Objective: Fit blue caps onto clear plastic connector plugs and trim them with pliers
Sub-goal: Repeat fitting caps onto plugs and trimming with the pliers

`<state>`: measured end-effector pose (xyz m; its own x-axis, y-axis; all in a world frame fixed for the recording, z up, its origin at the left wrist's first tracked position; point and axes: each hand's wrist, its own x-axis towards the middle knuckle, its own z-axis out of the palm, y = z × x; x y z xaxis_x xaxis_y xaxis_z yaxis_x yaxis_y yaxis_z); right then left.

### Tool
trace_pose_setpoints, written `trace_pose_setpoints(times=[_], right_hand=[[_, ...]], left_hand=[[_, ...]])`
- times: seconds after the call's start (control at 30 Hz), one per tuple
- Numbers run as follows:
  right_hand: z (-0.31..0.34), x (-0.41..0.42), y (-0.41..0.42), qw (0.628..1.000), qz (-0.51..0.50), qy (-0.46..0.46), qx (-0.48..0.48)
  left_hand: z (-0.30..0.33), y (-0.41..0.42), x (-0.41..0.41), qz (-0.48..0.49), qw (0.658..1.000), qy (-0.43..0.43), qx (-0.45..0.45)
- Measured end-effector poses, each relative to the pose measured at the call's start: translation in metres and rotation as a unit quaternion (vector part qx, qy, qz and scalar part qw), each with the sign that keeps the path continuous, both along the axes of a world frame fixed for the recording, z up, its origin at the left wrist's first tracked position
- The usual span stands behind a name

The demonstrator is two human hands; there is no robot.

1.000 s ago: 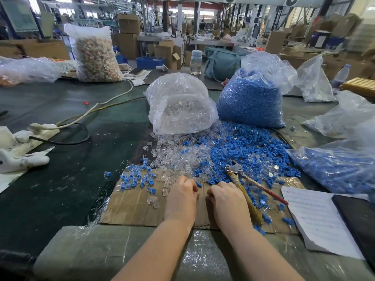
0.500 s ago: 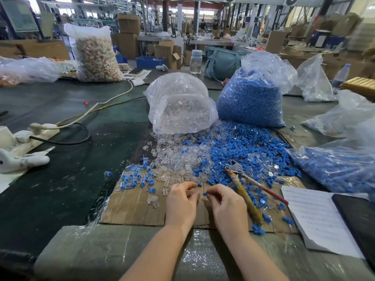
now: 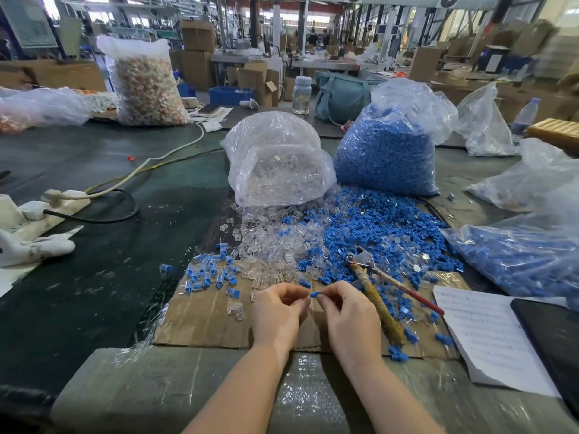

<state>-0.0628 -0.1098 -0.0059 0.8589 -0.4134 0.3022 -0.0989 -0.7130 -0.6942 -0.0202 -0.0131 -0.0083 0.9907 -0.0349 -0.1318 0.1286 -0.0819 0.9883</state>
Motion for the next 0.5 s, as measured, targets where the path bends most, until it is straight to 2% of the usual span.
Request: trace_pose_setpoints(times=[0.3, 0.5], right_hand=[[0.0023, 0.0003, 0.0024, 0.999, 0.009, 0.011, 0.037], [0.0002, 0.0005, 0.0010, 0.998, -0.013, 0.038, -0.038]], left_hand=[[0.0040, 0.0019, 0.0009, -0.001, 0.992, 0.056, -0.115], [0.0040, 0.0002, 0.0003, 0.001, 0.989, 0.066, -0.132]])
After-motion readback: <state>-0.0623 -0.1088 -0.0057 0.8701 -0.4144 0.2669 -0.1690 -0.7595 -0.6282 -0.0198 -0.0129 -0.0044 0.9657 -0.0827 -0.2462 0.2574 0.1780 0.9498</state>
